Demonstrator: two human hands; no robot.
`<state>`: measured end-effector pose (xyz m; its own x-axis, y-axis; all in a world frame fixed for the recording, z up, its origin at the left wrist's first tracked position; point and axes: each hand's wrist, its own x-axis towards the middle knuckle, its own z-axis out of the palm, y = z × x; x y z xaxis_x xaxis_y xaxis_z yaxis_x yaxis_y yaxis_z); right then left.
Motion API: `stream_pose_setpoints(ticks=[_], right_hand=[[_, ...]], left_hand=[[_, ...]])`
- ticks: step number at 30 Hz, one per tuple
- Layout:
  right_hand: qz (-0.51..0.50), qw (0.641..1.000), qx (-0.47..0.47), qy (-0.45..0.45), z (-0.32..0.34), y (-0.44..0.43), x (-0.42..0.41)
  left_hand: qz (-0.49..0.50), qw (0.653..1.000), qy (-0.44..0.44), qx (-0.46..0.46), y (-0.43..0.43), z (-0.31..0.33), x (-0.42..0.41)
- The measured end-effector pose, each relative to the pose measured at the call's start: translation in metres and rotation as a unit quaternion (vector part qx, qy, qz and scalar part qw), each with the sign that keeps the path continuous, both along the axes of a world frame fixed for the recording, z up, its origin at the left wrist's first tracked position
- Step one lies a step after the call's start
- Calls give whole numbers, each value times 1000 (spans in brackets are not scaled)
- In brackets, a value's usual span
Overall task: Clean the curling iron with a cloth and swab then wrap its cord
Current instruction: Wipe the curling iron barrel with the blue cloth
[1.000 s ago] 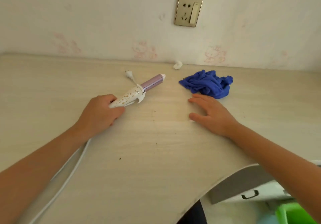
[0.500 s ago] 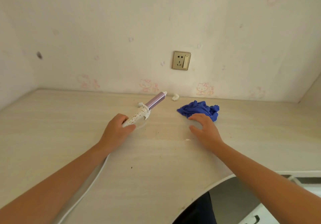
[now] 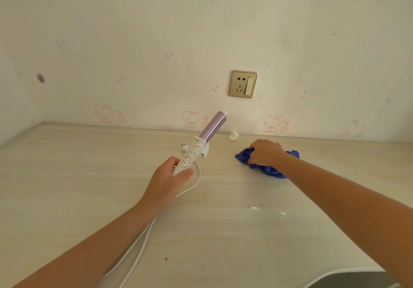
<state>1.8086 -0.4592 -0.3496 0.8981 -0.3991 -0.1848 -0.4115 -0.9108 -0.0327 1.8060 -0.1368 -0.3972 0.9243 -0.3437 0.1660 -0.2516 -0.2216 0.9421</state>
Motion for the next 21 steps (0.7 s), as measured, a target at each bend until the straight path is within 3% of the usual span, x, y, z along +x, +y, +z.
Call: stream_pose_setpoints(ticks=[3,5,8,11,13,18,21], right_hand=[[4,994,40,-99,-3,-9,1],[3,972,131,-193,0,-13,-8],[14,903,277,-327,20,-5,-30],[49,830,354,-428,56,8,-51],[73,805,382,-448,75,16,-58],[73,865,381,-318,49,30,-59],[57,864,404,-294,22,42,-60]], left_hand=[[-3,1000,21,-20,-8,2,4],[-10,999,33,-35,-11,2,6],[-20,995,63,-74,-16,6,12],[-28,992,67,-100,-21,10,19],[-29,992,60,-108,-24,10,21],[-18,992,62,-108,-25,4,15],[-18,991,75,-113,-24,0,14]])
